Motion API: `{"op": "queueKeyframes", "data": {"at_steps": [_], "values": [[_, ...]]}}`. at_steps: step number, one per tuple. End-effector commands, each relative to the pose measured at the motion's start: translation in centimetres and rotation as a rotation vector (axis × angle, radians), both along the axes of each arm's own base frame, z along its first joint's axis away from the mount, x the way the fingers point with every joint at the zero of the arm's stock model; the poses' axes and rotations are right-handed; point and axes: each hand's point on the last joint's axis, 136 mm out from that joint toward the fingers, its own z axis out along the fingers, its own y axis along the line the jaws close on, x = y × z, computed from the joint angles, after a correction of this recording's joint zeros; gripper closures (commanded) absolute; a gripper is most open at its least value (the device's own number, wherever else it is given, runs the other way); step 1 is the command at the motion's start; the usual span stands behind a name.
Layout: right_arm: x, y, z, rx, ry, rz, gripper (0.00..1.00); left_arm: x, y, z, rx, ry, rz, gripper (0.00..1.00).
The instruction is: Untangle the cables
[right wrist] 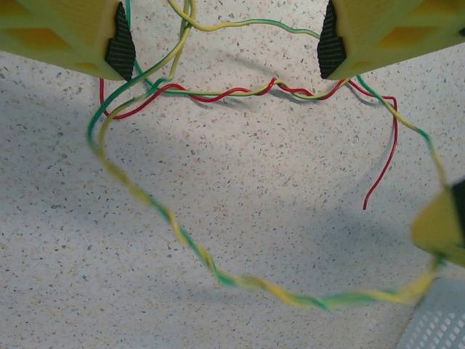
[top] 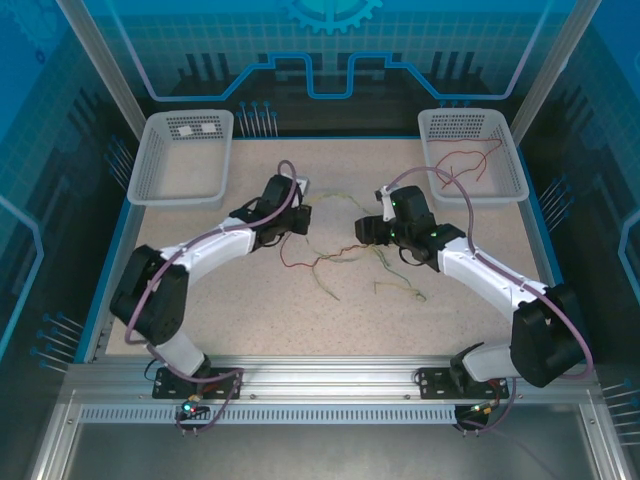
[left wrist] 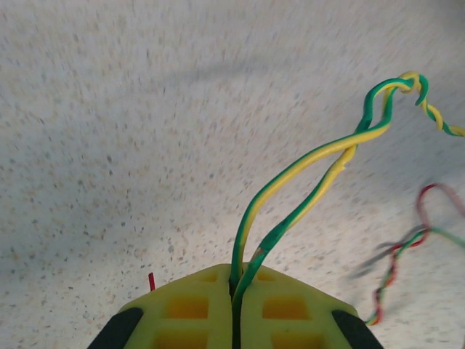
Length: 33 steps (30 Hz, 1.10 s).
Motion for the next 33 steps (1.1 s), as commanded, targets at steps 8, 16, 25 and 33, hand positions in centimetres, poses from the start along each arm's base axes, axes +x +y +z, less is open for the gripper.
{"op": "queueKeyframes", "data": {"at_steps": [8,16,25,33], "values": [[-1.8,0.5,4.7,0.078,-0.233,0.065,0.28,-3.2,-0.4,7.2,-0.187,-0.106,-0.059,1.00],[-4.3,-0.8,10.5,0.127,-0.470,0.096,0.26,-5.4,-0.1,12.0,-0.297,-0.220,-0.085,1.00],[-7.4,-3.4,15.9,0.087,-0.665,0.095,0.22,-7.5,-0.3,15.8,-0.409,-0.317,-0.146,1.00],[-7.6,-9.6,18.9,0.241,-0.627,-0.184,0.06,-7.8,1.0,16.8,-0.439,-0.402,-0.097,1.00]]}}
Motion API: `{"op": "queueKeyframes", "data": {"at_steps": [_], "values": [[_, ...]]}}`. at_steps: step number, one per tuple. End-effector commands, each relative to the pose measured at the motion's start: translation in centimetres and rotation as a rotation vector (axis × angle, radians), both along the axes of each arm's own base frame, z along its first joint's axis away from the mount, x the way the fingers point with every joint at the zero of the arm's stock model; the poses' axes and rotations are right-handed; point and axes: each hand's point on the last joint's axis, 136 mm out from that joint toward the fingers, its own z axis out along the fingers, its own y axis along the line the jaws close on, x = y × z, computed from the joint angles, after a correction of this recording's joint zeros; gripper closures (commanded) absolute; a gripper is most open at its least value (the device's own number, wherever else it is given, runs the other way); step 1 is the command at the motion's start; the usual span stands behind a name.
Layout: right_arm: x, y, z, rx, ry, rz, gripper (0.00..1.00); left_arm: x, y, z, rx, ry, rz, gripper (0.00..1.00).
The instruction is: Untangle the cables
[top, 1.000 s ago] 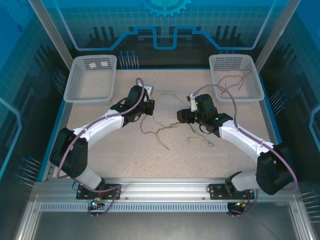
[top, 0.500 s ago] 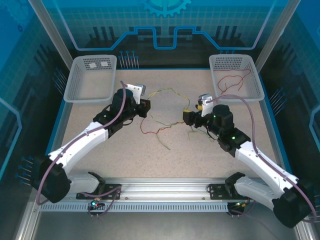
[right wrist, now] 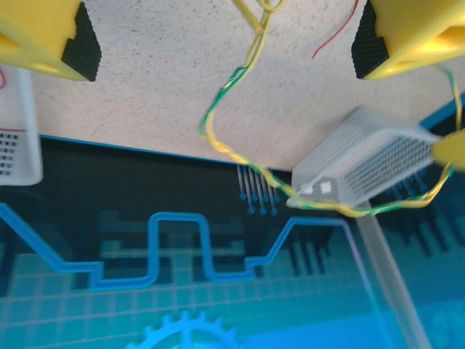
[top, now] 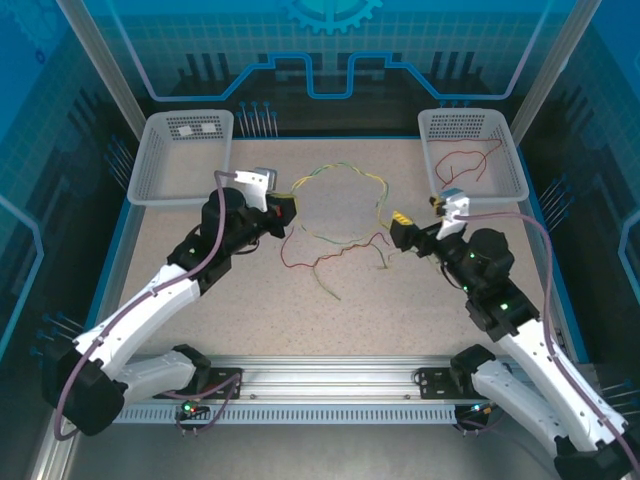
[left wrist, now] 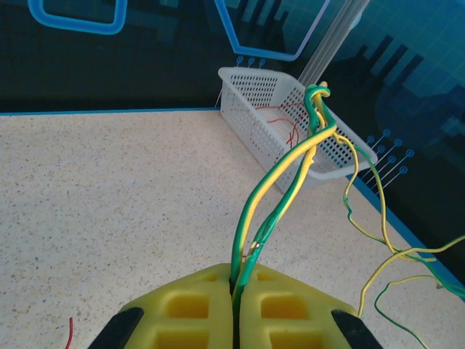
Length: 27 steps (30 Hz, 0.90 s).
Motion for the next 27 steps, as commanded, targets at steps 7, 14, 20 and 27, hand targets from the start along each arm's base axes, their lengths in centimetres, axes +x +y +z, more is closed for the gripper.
{"op": "queueKeyframes", "data": {"at_steps": [7,14,20,27], "values": [[2.1,-3.5,-1.7,0.262,0.172,0.003,0.04,0.0,0.3,1.5,-0.069,-0.065,0.012,1.00],[1.6,0.3,-4.2,0.219,0.091,0.249,0.04,0.0,0.6,0.9,-0.072,-0.056,0.033,1.00],[1.7,0.4,-6.1,0.213,0.079,0.244,0.13,-0.1,0.5,0.7,-0.098,-0.056,0.025,1.00],[0.2,2.0,-4.9,0.164,-0.041,0.284,0.04,0.2,0.4,0.8,-0.102,-0.059,0.032,1.00]]}}
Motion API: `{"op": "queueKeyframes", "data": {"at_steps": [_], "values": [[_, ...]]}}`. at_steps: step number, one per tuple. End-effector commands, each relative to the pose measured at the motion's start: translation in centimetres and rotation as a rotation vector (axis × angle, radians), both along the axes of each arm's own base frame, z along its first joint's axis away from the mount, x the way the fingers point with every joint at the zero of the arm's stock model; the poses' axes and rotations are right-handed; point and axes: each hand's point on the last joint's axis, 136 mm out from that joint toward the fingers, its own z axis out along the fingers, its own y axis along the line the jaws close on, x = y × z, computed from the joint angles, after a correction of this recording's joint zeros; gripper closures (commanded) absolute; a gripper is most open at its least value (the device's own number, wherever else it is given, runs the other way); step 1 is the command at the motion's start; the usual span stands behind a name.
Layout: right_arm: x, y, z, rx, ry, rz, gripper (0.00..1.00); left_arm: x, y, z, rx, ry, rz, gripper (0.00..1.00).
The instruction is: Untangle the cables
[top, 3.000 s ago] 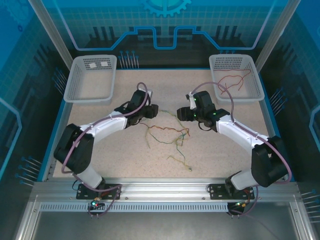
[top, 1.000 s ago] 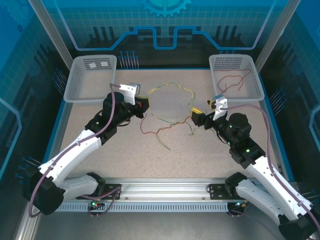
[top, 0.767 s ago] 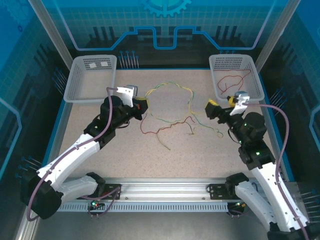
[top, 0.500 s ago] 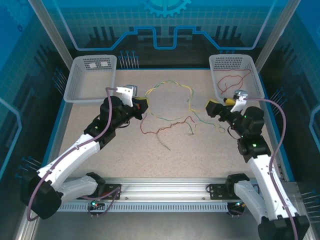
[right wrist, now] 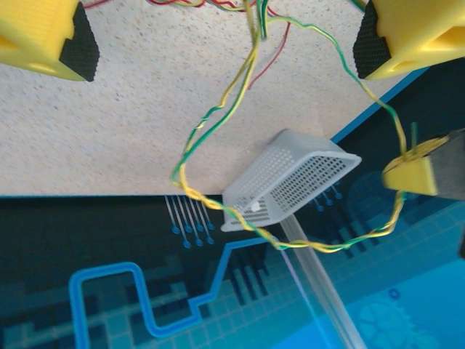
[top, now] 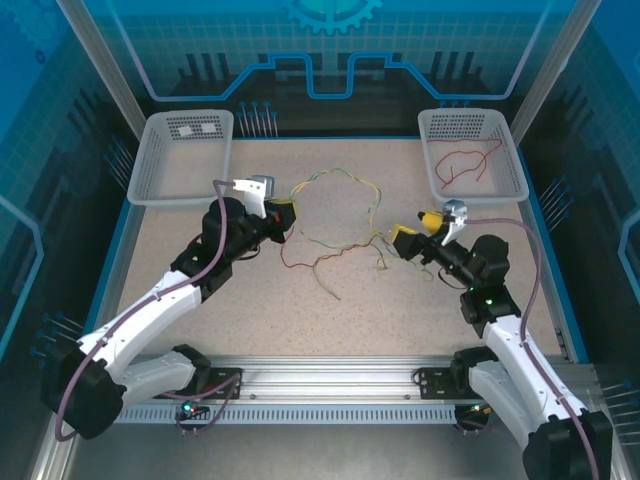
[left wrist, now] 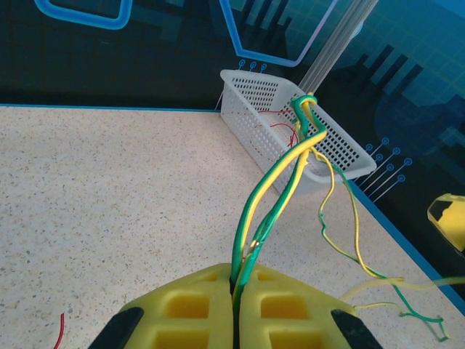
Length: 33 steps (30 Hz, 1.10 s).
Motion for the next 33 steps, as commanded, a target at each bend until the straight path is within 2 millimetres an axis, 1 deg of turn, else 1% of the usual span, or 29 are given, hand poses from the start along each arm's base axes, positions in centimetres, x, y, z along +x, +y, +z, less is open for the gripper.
{"op": "queueKeyframes", "data": {"at_steps": [1,5,8,10,13,14,15,16,18,19,20,21,23,24,25,27,28,31,33], "values": [[-0.8,0.4,2.1,-0.010,-0.123,0.014,0.02,0.2,0.2,2.0,-0.056,-0.054,0.012,1.00],[-1.6,1.7,2.5,-0.019,-0.151,0.108,0.02,0.4,0.0,1.6,-0.052,-0.043,0.009,1.00],[-1.9,2.0,2.3,-0.016,-0.154,0.129,0.02,0.5,-0.1,1.7,-0.054,-0.047,0.009,1.00],[-2.0,2.2,2.6,-0.008,-0.159,0.146,0.05,0.6,0.1,1.6,-0.051,-0.045,0.016,1.00],[-2.4,3.6,2.2,-0.046,-0.155,0.223,0.10,0.5,0.1,1.6,-0.053,-0.047,0.015,1.00],[-2.4,4.1,1.8,-0.067,-0.138,0.244,0.20,0.5,0.1,1.6,-0.054,-0.048,0.015,1.00],[-2.4,4.5,1.4,-0.083,-0.124,0.260,0.27,0.6,0.0,1.4,-0.052,-0.043,0.013,1.00],[-2.4,4.9,1.0,-0.094,-0.111,0.278,0.32,0.5,0.0,1.4,-0.053,-0.042,0.011,1.00],[-2.2,5.4,0.5,-0.103,-0.093,0.285,0.38,0.5,-0.2,1.4,-0.062,-0.040,0.003,1.00],[-1.9,5.5,0.3,-0.104,-0.085,0.276,0.44,0.4,-0.2,1.4,-0.066,-0.044,-0.001,1.00],[-1.8,5.5,0.2,-0.108,-0.081,0.267,0.52,0.3,-0.2,1.5,-0.068,-0.047,-0.002,1.00],[-1.6,5.5,0.2,-0.113,-0.079,0.258,0.63,0.3,-0.2,1.5,-0.068,-0.047,-0.005,1.00],[-1.4,5.4,0.4,-0.117,-0.084,0.238,0.88,0.3,-0.2,1.5,-0.065,-0.045,-0.002,1.00],[-1.3,5.3,0.6,-0.115,-0.090,0.230,0.93,0.3,-0.2,1.4,-0.062,-0.045,-0.003,1.00],[-1.2,5.1,0.7,-0.114,-0.089,0.212,0.95,0.3,-0.2,1.4,-0.061,-0.046,-0.003,1.00],[-1.2,4.9,1.2,-0.113,-0.088,0.196,0.95,0.3,-0.1,1.1,-0.056,-0.042,-0.001,1.00],[-1.5,5.0,1.5,-0.115,-0.100,0.213,0.95,0.3,-0.2,1.0,-0.054,-0.042,-0.003,1.00],[-3.1,6.0,2.4,-0.113,-0.136,0.308,0.89,0.3,-0.4,0.8,-0.060,-0.047,-0.016,1.00],[-3.6,6.6,2.3,-0.131,-0.136,0.350,0.92,0.3,-0.7,0.7,-0.066,-0.049,-0.030,1.00]]}}
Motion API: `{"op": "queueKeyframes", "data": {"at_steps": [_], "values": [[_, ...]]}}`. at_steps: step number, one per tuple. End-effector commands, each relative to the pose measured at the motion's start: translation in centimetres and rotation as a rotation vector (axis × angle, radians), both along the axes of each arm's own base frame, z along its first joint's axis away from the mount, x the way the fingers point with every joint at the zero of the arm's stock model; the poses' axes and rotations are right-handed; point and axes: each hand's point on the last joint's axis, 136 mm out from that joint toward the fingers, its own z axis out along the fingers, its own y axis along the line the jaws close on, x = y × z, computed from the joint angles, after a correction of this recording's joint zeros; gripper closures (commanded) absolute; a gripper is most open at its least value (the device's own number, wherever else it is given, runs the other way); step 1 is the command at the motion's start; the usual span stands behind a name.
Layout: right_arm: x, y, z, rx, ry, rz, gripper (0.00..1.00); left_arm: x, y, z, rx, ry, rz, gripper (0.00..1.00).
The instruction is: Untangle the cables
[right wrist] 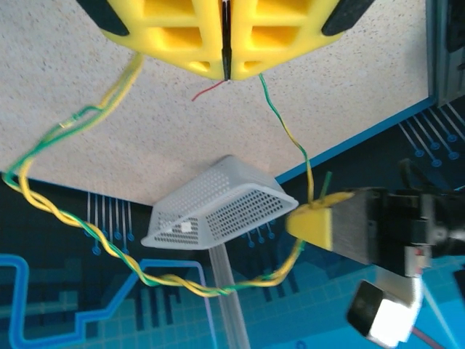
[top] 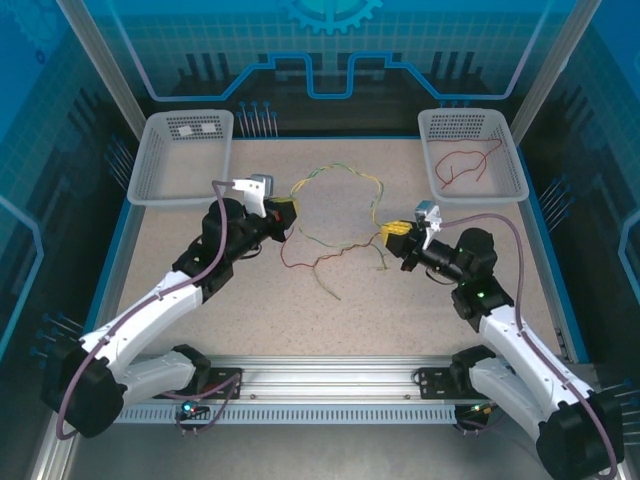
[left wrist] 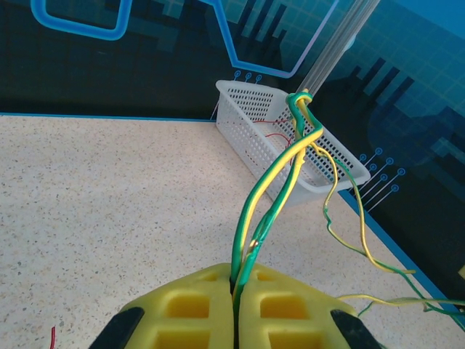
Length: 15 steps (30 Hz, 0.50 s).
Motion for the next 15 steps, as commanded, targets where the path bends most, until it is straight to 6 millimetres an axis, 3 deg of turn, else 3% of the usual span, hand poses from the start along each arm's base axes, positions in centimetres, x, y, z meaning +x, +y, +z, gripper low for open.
{"op": "queueKeyframes", "data": {"at_steps": [1,6,9,15], "values": [[-1.8,1.5,1.3,-0.017,-0.040,0.116,0.95,0.0,-0.8,0.8,-0.046,-0.038,-0.044,1.00],[-3.5,4.4,0.4,-0.073,-0.005,0.298,0.96,-0.4,-1.9,1.4,-0.075,-0.066,-0.113,1.00],[-3.7,6.6,-1.2,-0.138,0.037,0.353,0.98,-0.6,-2.2,1.6,-0.090,-0.080,-0.134,1.00],[-3.5,10.2,-2.2,-0.186,0.016,0.384,0.95,-1.1,-3.0,2.0,-0.118,-0.084,-0.190,1.00]]}}
